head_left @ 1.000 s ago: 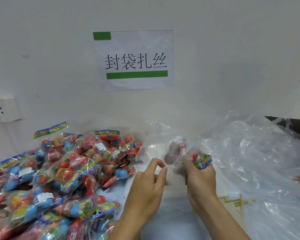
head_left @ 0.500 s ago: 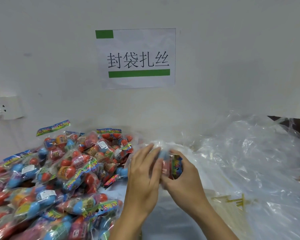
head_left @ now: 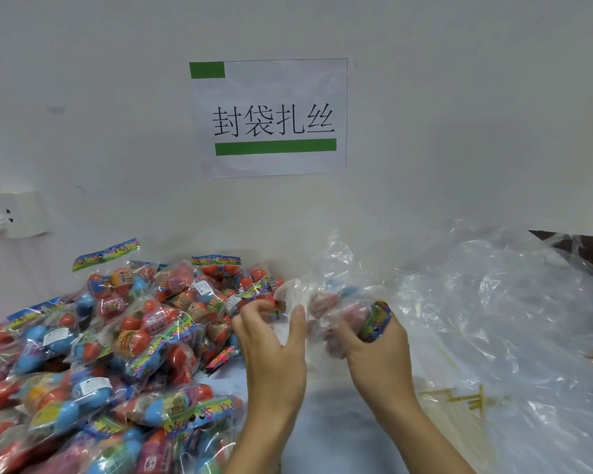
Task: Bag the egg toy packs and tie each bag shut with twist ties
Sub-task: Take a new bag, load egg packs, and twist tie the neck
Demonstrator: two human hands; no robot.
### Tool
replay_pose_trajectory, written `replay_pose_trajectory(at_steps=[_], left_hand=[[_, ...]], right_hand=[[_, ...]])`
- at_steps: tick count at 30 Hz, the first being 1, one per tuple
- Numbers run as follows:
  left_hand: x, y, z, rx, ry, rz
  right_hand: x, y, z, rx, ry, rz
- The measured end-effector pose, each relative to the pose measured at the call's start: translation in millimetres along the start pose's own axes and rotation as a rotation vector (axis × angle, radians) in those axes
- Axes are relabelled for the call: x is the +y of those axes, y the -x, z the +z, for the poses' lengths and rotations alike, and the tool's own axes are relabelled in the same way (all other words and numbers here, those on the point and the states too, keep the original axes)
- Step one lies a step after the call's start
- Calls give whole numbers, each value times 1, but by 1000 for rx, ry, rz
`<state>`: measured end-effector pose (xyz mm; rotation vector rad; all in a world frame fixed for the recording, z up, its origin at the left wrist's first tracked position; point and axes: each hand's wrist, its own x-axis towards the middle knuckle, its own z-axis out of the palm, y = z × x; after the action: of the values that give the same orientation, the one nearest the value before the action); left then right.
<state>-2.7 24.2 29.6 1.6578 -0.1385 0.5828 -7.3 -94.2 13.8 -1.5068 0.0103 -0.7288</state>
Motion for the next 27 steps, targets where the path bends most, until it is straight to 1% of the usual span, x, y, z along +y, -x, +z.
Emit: replay_pose_trajectory(at_steps=[1, 3, 4, 5, 6, 9, 12, 13, 14, 17, 18, 19, 20, 22, 24, 27], left_hand=[[-2, -3, 1, -46, 50, -143], [-5, -4, 5, -205, 188, -396], [-6, -3, 7, -285, 255, -477], [-7, 0, 9, -355, 287, -509], [-7, 1, 10, -414, 281, -501], [-10, 5, 11, -530, 191, -404], [-11, 5, 9, -571, 70, -313], [-11, 5, 8, -537, 31, -271], [-10, 5, 7, -468, -7, -218], [-9, 4, 1, -168, -134, 0], [-8, 3, 0, -102, -144, 78], [-5, 3, -1, -78, -124, 139], [-2, 3, 0, -90, -96, 171], [1, 4, 2, -151, -40, 183], [-1, 5, 4, -169, -29, 202], [-3, 5, 4, -151, -93, 298]], right_hand=[[-1, -1, 0, 26, -32, 27], [-1, -2, 1, 49, -87, 49], [-2, -2, 1, 49, -114, 50], [-3, -1, 2, 49, -135, 60], [-2, -2, 2, 54, -150, 70], [-3, -5, -1, 105, -154, 92], [-3, -8, -6, 138, -142, 92], [-3, -8, -7, 143, -137, 91], [-3, -9, -8, 147, -133, 87], [-4, -9, -9, 119, -117, 95], [-4, -8, -8, 84, -107, 93], [-6, -6, -7, 36, -94, 79], [-7, -3, -6, -12, -68, 53], [-9, 1, -2, -68, -5, 3], [-9, 3, 1, -57, 24, -7], [-9, 3, 0, -46, 46, 18]])
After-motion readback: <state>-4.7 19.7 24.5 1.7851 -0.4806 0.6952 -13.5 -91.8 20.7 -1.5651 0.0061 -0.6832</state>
